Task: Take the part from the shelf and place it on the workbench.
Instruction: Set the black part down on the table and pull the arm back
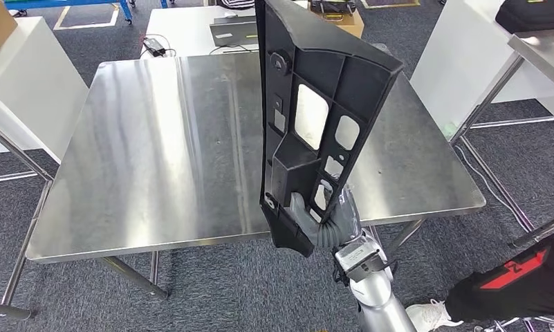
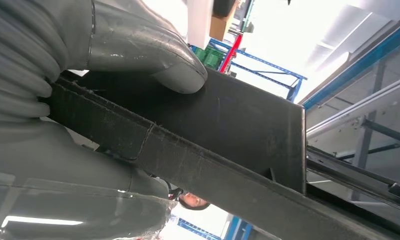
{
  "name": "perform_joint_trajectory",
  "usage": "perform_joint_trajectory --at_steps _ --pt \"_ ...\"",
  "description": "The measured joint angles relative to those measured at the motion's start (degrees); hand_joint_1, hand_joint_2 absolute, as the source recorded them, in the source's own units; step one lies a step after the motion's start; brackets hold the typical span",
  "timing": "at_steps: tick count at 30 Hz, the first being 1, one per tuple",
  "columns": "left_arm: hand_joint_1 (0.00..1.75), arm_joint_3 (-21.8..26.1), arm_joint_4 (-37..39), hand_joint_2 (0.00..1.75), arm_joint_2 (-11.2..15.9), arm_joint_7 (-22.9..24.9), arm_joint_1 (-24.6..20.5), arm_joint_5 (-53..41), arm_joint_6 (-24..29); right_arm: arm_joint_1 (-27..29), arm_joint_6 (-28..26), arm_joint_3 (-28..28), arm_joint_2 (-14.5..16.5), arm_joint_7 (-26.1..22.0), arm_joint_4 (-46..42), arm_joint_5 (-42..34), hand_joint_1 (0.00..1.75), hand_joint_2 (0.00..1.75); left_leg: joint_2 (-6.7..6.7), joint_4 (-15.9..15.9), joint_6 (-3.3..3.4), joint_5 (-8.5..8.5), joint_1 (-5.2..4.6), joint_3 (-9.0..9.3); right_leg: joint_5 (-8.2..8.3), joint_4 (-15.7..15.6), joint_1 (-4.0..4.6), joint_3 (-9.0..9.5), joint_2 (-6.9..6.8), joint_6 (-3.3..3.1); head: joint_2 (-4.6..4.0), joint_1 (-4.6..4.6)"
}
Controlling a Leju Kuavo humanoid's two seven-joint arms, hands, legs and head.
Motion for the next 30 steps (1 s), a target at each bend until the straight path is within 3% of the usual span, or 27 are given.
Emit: perform_joint_trajectory --at_steps 1,2,4,6,8,10,11,12,13,15,17,21,25,30 --pt "0.0 0.0 0.0 1.75 0.0 0.0 0.0 0.0 0.1 0.0 0.0 0.0 0.0 0.0 0.0 0.0 1.75 1.75 -0.02 0.1 -0.43 -0.59 -0.05 0.42 1.35 -2.8 0.06 1.09 -0.18 -0.28 0.0 0.01" --pt "0.0 0.0 0.0 1.75 0.0 0.1 0.0 0.0 0.2 -0.1 0.0 0.0 0.0 0.0 0.1 -0.1 1.75 1.75 0.03 0.1 -0.84 -1.07 -0.15 0.68 2.0 -4.1 0.12 1.64 -0.29 -0.96 0.0 0.0" --pt "0.0 0.0 0.0 1.75 0.1 0.1 -0.1 0.0 0.3 -0.1 0.0 0.0 0.0 0.0 0.1 -0.1 1.75 1.75 0.17 0.3 -1.38 -1.48 -0.23 0.9 1.94 -4.1 0.26 2.11 -0.21 -2.67 0.0 -0.1" --pt "0.0 0.0 0.0 1.75 0.1 0.1 -0.1 0.1 0.5 -0.2 0.0 -0.1 0.0 0.0 0.1 -0.2 1.75 1.75 0.36 2.6 -1.7 -1.49 0.0 -0.19 1.81 -4.3 0.0 2.73 -0.01 -3.43 0.0 -0.19" --pt "0.0 0.0 0.0 1.75 0.1 0.1 -0.1 0.2 0.5 -0.3 0.0 0.0 0.0 -0.1 0.1 -0.1 1.75 1.75 0.49 8.8 -2.26 -2.69 0.16 -4.11 1.26 -4.4 -0.03 3.52 0.04 -4.19 0.0 -0.21" --pt "0.0 0.1 0.0 1.75 0.1 0.1 -0.1 0.2 0.6 -0.3 -0.3 0.0 0.0 -0.2 0.1 -0.1 1.75 1.75 0.52 15.7 -2.73 -5.58 0.2 -9.25 0.59 -4.4 0.19 4.15 0.07 -4.83 0.0 -0.23" --pt "0.0 0.1 0.0 1.75 0.1 0.2 -0.1 0.3 0.6 -0.3 -0.5 0.0 0.0 -0.2 0.1 0.0 1.75 1.75 0.52 17.4 -2.77 -6.53 0.2 -11.2 0.27 -4.4 0.33 4.52 0.13 -4.99 0.0 -0.25" --pt "0.0 0.1 0.0 1.75 0.1 0.2 -0.1 0.3 0.7 -0.3 -0.9 0.0 0.0 -0.2 0.1 0.3 1.75 1.75 0.52 17.3 -2.65 -6.26 0.19 -12.22 -0.08 -4.4 0.46 4.97 0.21 -5.03 0.0 -0.25" --pt "0.0 0.2 0.0 1.75 0.1 0.3 -0.1 0.3 0.9 -0.3 -1.4 0.0 0.0 -0.2 0.1 0.7 1.75 1.75 0.52 15.2 -2.38 -4.53 0.14 -12.21 -0.46 -4.4 0.61 5.53 0.31 -5.02 0.0 -0.25" --pt "0.0 0.4 0.0 1.75 0.2 0.4 -0.1 0.2 1.2 -0.3 -2.9 0.0 0.0 -0.2 0.1 2.1 1.75 1.75 0.48 7.8 -1.27 1.44 -0.16 -10.12 -1.28 -4.5 0.83 6.58 0.46 -4.92 0.0 -0.2" --pt "0.0 0.5 0.0 1.75 0.3 0.5 -0.1 0.1 1.4 -0.3 -4.8 -0.1 -0.2 -0.1 0.1 3.8 1.75 1.75 0.43 2.9 -0.18 4.24 -0.74 -8.51 -1.95 -4.6 1.04 7.13 0.62 -4.56 0.0 -0.18" --pt "0.0 0.9 0.0 1.75 0.3 0.9 0.0 0.0 1.7 0.0 -8.9 -0.6 -1.1 0.9 -0.1 8.3 1.75 1.75 0.18 1.9 -1.02 5.52 -1.22 -7.84 -2.78 -4.4 1.56 7.0 0.55 -4.5 0.0 -0.12" --pt "0.0 0.9 0.0 1.75 0.3 0.9 -0.1 -0.1 1.7 0.0 -11.9 -1.5 -2.0 2.1 -0.1 12.0 1.75 1.75 0.13 1.9 -0.42 5.06 -1.57 -7.84 -2.84 -5.0 1.43 7.49 0.48 -4.27 0.0 -0.13" --pt "0.0 0.9 0.0 1.75 -0.1 0.6 -0.1 -0.9 1.6 0.0 -22.3 -4.9 -3.4 7.7 0.7 26.2 1.75 1.75 0.0 1.9 0.02 4.77 -1.57 -7.77 -2.93 -5.6 1.39 7.45 0.37 -4.02 0.0 -0.13"
